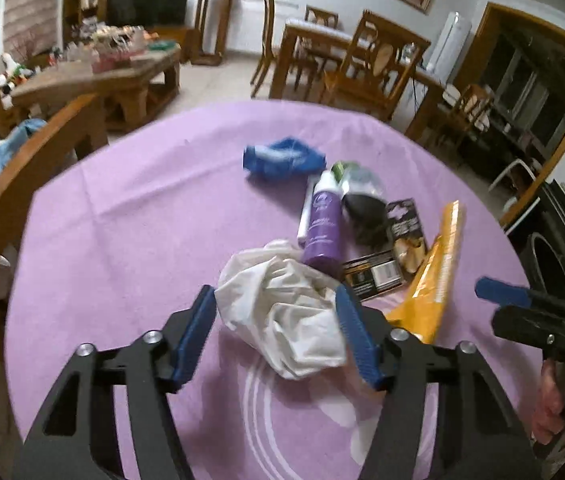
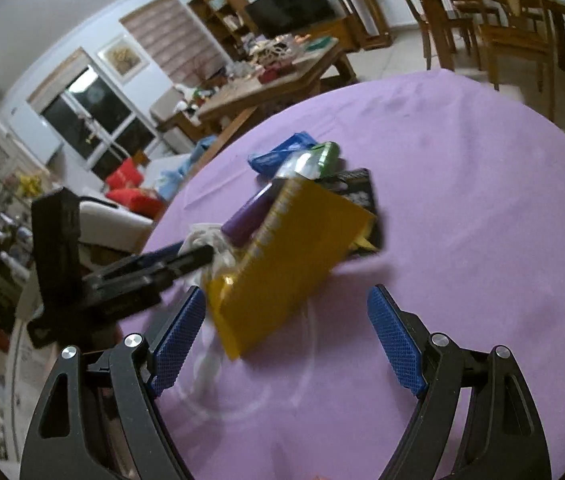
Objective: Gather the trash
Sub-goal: 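Grasp the white tissue with the left gripper while the right grasps the yellow bag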
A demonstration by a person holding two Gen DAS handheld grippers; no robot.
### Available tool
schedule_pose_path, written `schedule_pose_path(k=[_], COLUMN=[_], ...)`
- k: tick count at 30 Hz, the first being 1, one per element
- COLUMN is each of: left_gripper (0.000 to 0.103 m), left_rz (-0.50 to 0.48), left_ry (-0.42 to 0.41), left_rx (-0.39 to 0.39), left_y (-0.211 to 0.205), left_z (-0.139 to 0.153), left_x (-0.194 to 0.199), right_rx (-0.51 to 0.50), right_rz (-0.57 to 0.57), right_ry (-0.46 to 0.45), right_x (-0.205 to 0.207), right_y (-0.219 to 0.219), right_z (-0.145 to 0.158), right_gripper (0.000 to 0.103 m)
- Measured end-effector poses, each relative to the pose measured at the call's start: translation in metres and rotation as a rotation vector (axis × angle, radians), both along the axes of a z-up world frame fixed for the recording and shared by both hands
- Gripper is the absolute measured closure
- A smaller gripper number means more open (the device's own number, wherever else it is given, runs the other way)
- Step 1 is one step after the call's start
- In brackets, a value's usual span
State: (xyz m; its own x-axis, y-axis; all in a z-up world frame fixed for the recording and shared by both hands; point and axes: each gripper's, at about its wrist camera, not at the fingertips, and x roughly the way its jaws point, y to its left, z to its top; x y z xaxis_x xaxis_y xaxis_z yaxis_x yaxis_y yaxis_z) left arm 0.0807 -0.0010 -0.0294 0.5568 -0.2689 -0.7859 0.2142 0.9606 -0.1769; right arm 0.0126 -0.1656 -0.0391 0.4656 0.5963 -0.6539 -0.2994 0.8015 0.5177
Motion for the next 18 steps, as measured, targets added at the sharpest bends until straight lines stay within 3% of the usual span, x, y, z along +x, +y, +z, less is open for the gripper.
schedule_pose_path(k=[2,4,5,6,7,10,15,18], left_gripper=[0.056,0.075,0.076,0.080,0.083,0.089,0.090,0.090], left_rz=[-0.012,-0.018,-0.013,-0.007,-0.001,0.016,0.023,0.029], left_ry=[0.011,0.014,0.016,0.013,-0.001,-0.029,-0.112,-0.147], left_rx=[0.009,-0.015,-0.022,-0.035,-0.051,-0.077,-0.138,-0.152], left_y=[0.001,0.004,0.006,0.008,0.012,0.021,0.029,0.031], left_z=[-0.008,-0.009,-0.010,-0.010,-0.008,-0.004,0.011,0.020], left_x=[0.003,0.004,0.004,0.003,0.001,-0.008,-0.024,-0.033], right_rx=[-0.050,-0.091,-0.098,-0.107,-0.116,-0.138,-0.082,-0.038], right_rz=[-0.007,-0.003,0.004,0.013,0.024,0.034,0.042,0.023], right_ry=[-0.008,-0.002,-0.005,-0.005,-0.007,-0.055,-0.121,-0.158], right_x=[0.012,0.023,0.025,0.028,0.030,0.022,0.002,-0.012], right_y=[0.013,0.028,0.033,0.039,0.046,0.053,0.033,0.011], right_z=[0.000,-0.003,-0.004,-0.006,-0.008,-0.006,0.004,0.016], right_gripper=[0.021,0.023,0.033,0.052,0.054,0.064,0.087,0.091])
